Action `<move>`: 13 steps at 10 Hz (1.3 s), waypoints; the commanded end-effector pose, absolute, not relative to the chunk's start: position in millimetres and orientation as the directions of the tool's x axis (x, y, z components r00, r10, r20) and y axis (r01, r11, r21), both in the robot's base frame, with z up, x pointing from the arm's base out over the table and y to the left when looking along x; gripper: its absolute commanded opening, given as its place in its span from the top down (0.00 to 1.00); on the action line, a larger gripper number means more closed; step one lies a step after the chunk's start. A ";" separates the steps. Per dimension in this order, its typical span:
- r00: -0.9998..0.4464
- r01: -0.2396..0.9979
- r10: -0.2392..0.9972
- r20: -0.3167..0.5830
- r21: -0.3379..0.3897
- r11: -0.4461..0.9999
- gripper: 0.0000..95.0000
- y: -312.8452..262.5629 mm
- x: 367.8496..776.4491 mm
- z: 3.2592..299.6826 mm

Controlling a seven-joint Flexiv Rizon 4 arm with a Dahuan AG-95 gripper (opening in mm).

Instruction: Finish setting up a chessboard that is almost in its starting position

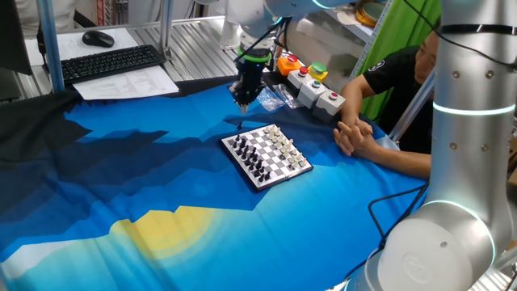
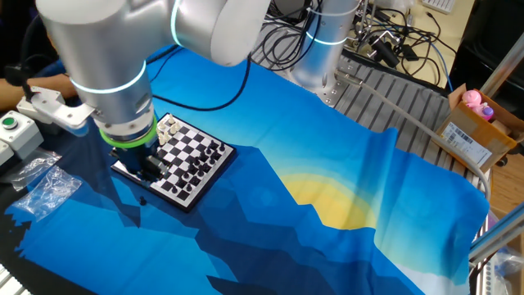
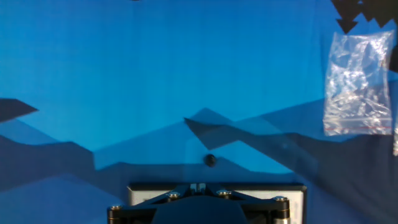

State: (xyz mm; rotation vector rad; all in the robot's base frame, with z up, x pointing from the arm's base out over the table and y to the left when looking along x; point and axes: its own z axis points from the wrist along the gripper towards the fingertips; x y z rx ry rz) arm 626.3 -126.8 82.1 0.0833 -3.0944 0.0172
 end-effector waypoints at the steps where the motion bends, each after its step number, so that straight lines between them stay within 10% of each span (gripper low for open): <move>1: -0.998 -0.050 -0.049 0.048 -0.007 0.999 1.00 -128.3 624.1 81.1; 13: -0.992 0.001 -0.001 0.125 0.013 1.000 1.00 -122.8 624.0 79.2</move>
